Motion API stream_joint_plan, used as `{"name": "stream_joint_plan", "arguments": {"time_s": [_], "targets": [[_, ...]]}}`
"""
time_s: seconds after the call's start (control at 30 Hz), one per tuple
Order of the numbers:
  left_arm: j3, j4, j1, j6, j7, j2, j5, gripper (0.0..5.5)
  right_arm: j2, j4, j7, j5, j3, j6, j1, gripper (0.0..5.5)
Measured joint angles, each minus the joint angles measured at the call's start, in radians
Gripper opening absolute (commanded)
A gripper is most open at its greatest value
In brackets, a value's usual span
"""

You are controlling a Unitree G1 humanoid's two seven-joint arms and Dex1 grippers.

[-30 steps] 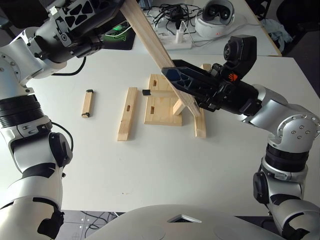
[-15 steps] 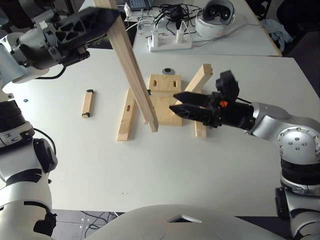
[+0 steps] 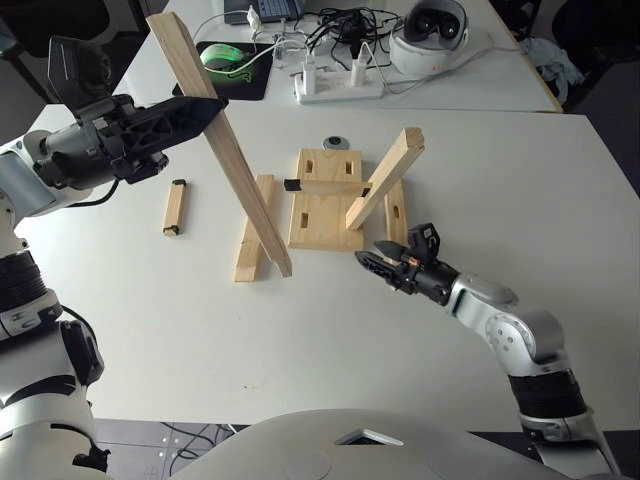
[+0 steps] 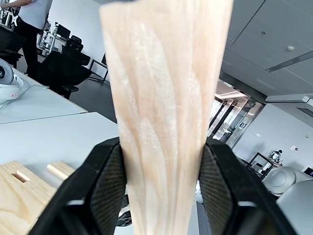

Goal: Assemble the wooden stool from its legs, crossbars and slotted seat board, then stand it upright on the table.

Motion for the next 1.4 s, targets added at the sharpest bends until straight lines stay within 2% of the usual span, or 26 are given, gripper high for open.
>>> {"name": "stream_joint_plan", "arguments": {"time_s": [0.47, 0.73, 0.87, 0.93, 1.13, 1.27, 1.4], "targets": [[0.025, -0.005, 0.003, 0.0, 0.039, -0.005, -0.021, 2.05, 0.191, 0.015, -0.137, -0.175, 0.031, -0.058, -0.055, 2.99], [0.026, -0.01, 0.01, 0.0, 0.058, -0.019, -0.041, 2.05, 0.275, 0.071, -0.228, -0.245, 0.006, -0.067, -0.076, 2.99], [0.026, -0.019, 0.015, -0.001, 0.068, -0.025, -0.043, 2.05, 0.297, 0.084, -0.237, -0.268, -0.007, -0.067, -0.087, 2.6], [0.028, -0.022, 0.022, -0.003, 0.077, -0.029, -0.045, 2.05, 0.313, 0.092, -0.242, -0.273, -0.013, -0.068, -0.096, 2.16], [0.034, -0.04, 0.049, -0.019, 0.094, -0.045, -0.057, 2.05, 0.332, 0.101, -0.234, -0.273, -0.022, -0.063, -0.11, 1.41], [0.021, -0.102, 0.089, -0.157, 0.113, -0.044, 0.078, 2.04, 0.294, 0.096, -0.202, -0.271, -0.042, -0.02, -0.13, 1.08], [-0.014, -0.168, 0.13, -0.314, 0.119, -0.068, 0.2, 2.04, 0.254, 0.09, -0.155, -0.264, -0.054, 0.024, -0.153, 1.05]]}}
